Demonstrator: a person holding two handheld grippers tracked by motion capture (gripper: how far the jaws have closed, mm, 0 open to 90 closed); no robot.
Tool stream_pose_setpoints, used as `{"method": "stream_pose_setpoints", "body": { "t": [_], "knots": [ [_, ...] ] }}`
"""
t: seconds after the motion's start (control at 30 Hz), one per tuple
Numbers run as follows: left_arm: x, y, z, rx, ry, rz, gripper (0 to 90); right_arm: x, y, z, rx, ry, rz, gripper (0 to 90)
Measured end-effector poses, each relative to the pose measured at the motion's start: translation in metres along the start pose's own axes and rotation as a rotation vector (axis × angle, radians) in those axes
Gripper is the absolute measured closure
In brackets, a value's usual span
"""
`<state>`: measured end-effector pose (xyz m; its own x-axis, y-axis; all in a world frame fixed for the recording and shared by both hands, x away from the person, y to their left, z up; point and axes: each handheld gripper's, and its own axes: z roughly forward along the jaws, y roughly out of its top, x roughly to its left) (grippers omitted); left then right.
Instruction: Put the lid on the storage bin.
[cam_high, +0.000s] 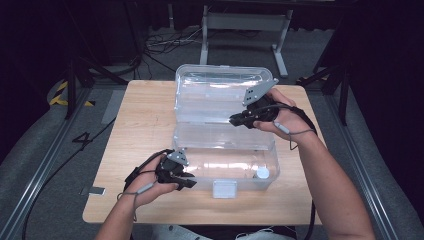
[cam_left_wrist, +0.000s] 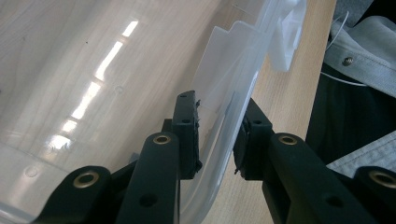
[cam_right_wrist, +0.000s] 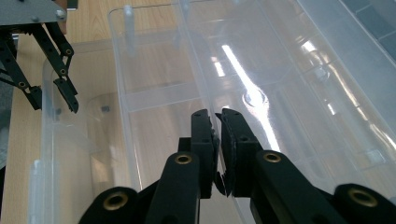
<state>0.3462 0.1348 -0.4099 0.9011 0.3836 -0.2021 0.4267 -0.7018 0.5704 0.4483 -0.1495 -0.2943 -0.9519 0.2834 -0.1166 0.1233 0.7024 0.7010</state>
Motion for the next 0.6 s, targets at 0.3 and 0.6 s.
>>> {"method": "stream_pose_setpoints", "body": {
  "t": [0.3, 0.6],
  "knots": [
    [0.0, 0.0, 0.0, -0.002, -0.001, -0.004, 73.4, 0.01, -0.002, -0.004, -0.003, 0.011, -0.006, 84.2],
    [0.0, 0.0, 0.0, 0.002, -0.003, -0.006, 73.3, 0.018, -0.004, -0.007, -0.003, 0.013, -0.022, 84.3]
  ]
}}
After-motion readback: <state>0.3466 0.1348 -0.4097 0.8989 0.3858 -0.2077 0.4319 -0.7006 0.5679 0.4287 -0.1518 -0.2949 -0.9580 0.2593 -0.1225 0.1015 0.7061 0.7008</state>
